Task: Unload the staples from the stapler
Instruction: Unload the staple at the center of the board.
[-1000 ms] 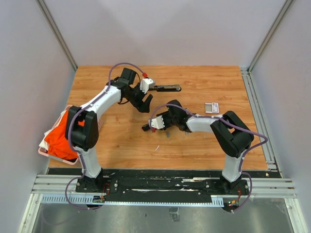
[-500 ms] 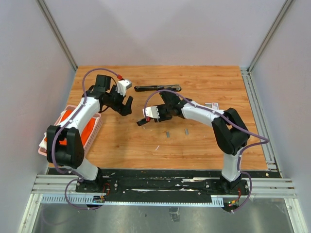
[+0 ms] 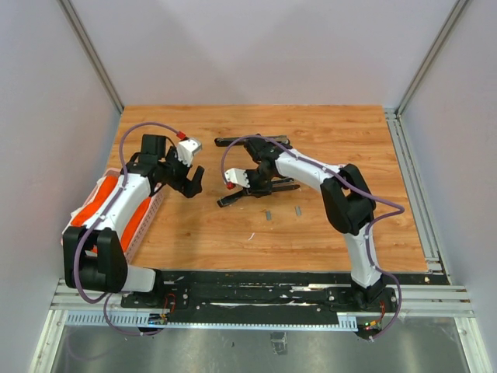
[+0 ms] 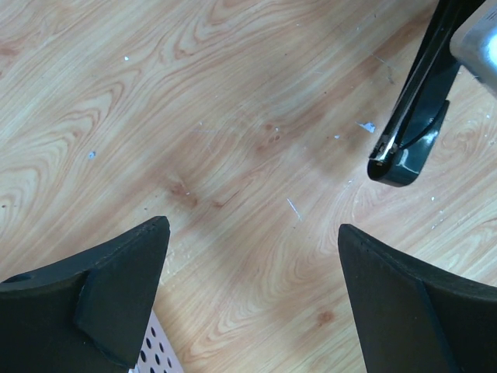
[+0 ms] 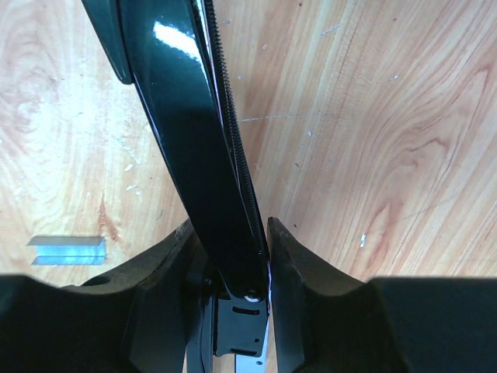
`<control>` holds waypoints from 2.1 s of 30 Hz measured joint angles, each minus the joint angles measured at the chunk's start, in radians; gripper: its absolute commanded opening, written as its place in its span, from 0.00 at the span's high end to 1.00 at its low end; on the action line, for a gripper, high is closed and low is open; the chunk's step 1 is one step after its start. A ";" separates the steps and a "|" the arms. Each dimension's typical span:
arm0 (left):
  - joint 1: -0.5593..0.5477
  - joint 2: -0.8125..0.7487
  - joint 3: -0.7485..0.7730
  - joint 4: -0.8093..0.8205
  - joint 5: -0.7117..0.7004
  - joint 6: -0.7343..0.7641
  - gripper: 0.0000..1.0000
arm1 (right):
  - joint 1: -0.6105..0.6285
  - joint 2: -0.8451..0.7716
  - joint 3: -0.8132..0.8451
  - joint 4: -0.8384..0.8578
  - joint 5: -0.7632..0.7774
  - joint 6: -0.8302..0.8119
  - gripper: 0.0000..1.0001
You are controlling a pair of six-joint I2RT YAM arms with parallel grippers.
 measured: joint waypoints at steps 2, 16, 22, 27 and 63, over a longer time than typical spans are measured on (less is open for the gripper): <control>0.003 -0.004 -0.011 0.010 0.000 0.000 0.05 | 0.000 0.006 0.032 -0.045 -0.013 0.005 0.99; 0.007 -0.028 -0.042 0.046 -0.001 0.000 0.05 | -0.006 0.130 0.193 -0.306 -0.089 0.032 0.99; 0.007 -0.032 -0.049 0.049 -0.001 -0.001 0.06 | -0.011 0.141 0.230 -0.373 -0.120 0.034 0.99; 0.007 -0.035 -0.063 0.058 -0.001 -0.001 0.05 | -0.024 0.212 0.344 -0.484 -0.177 0.027 0.99; 0.007 -0.045 -0.097 0.100 0.000 -0.001 0.05 | -0.072 0.430 0.730 -0.889 -0.387 -0.104 1.00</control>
